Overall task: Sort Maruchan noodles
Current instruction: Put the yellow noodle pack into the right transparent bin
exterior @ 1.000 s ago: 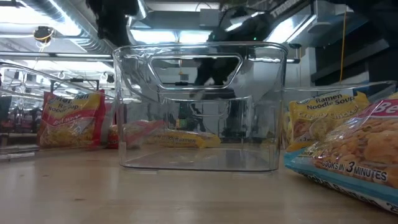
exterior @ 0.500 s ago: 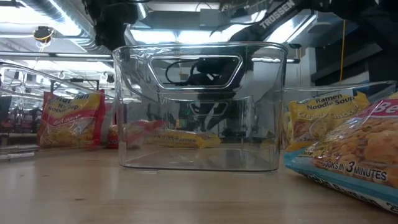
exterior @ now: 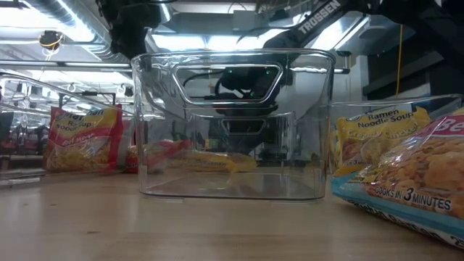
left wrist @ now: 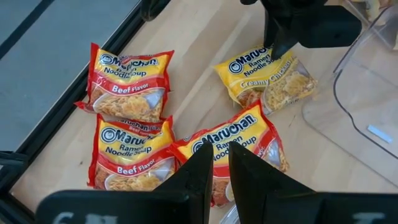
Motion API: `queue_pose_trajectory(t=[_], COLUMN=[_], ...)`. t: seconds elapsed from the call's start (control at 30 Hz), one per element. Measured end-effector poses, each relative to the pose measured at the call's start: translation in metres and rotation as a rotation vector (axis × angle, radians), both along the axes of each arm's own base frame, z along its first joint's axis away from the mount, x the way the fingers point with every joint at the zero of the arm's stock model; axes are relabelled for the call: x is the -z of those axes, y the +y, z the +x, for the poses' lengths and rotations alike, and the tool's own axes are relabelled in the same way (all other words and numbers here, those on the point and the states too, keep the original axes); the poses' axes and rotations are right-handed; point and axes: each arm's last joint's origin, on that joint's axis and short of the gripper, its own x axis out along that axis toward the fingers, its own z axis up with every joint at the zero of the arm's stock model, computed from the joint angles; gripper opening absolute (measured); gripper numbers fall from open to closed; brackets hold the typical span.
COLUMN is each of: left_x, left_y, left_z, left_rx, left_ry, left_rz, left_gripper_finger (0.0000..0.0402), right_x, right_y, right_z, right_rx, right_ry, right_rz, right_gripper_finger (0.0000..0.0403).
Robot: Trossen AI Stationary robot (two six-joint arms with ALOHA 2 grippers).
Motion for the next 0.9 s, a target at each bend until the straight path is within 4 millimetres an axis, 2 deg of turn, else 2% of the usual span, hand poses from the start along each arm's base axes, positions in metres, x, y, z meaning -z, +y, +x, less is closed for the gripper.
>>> queue_pose_trajectory(t=[0.2,0.33,0.43,0.6,0.77,0.9], left_x=[0.000,0.000,0.000,0.000,0.000,0.000], left_y=[0.000,0.000,0.000,0.000,0.000,0.000], left_z=[0.000,0.000,0.000,0.000,0.000,0.001], left_rx=[0.010,0.024,0.026,0.037,0.037,0.037], left_ry=[0.005,0.010,0.011,0.016,0.016,0.009], left_rz=[0.007,0.015,0.017,0.023,0.023,0.027], left_gripper_finger=[0.0045,0.0045,0.0045,0.0045,0.0045,0.0045], right_x=[0.001,-0.001,-0.013,-0.046,-0.096,-0.142], right_y=[0.001,0.002,0.003,0.005,0.011,0.019], right_z=[-0.002,-0.001,-0.003,-0.010,-0.028,-0.053], right_rx=[-0.046,-0.084,-0.099,-0.098,-0.081,-0.046], right_ry=[0.010,-0.013,-0.046,-0.113,-0.192,-0.242], right_rz=[-0.015,0.007,0.007,-0.022,-0.098,-0.209], right_gripper_finger=[0.0013,0.0004,0.0002,0.0002,0.0001,0.0000])
